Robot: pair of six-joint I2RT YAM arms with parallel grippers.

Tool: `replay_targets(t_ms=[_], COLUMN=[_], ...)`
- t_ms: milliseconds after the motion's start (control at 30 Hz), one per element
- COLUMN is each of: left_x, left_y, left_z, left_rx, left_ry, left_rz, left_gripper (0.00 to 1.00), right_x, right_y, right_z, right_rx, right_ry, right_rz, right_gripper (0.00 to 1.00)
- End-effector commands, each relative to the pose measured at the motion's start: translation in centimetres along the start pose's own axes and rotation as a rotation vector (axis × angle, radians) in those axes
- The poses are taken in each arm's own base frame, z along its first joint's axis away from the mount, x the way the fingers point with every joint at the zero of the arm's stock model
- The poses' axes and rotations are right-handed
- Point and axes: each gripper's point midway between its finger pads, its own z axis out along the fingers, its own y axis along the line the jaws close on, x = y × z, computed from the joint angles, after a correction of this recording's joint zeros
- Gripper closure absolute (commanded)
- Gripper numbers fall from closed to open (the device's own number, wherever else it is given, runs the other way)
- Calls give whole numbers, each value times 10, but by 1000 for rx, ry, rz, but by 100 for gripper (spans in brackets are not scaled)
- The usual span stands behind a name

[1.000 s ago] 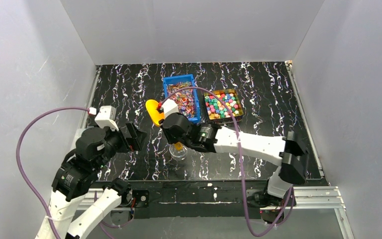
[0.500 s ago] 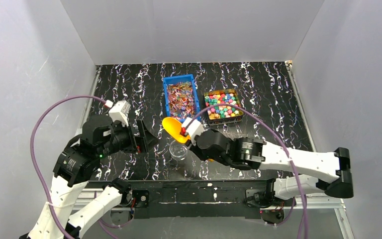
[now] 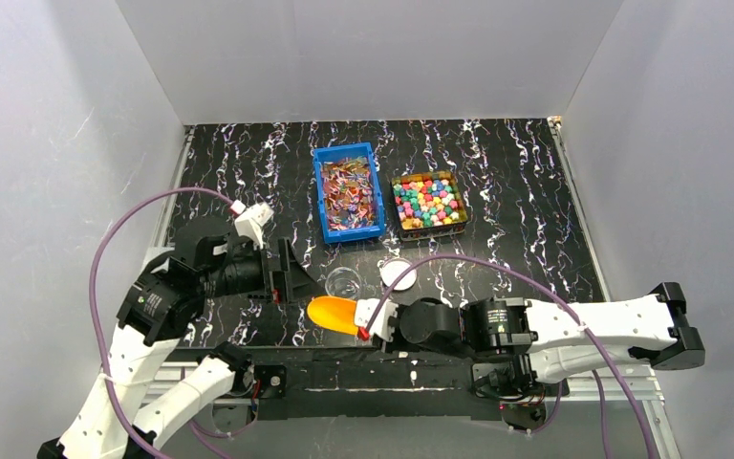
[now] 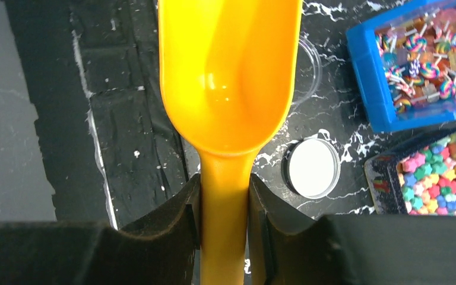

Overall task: Pack the candies
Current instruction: Pick up the spatula from the center of the board.

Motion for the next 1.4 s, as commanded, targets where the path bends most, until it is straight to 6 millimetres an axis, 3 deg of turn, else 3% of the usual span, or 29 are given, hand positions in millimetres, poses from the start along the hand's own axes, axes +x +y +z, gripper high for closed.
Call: replay_targets(t_ms=[0, 467, 833, 1233, 1367], left_x=[29, 69, 82, 75, 76], left_y=[3, 17, 20, 15, 16], left_z=[3, 2, -1, -3, -4], left_rx=[44, 80, 97, 100, 100], left_ry=[102, 163, 181, 172, 174], left_rz=[-42, -103, -105, -85, -79], left_gripper=[6, 16, 43, 63, 74], right_x=[-31, -59, -73, -77, -78], right_y=[5, 13, 16, 23, 23], right_z=[-7, -4, -3, -4, -3], right_rx=[-6, 13, 13, -10, -4], right_ry=[-140, -192, -230, -224, -214], right_rz=[-86, -148, -133, -128, -122], right_gripper=[99, 99, 99, 99, 99])
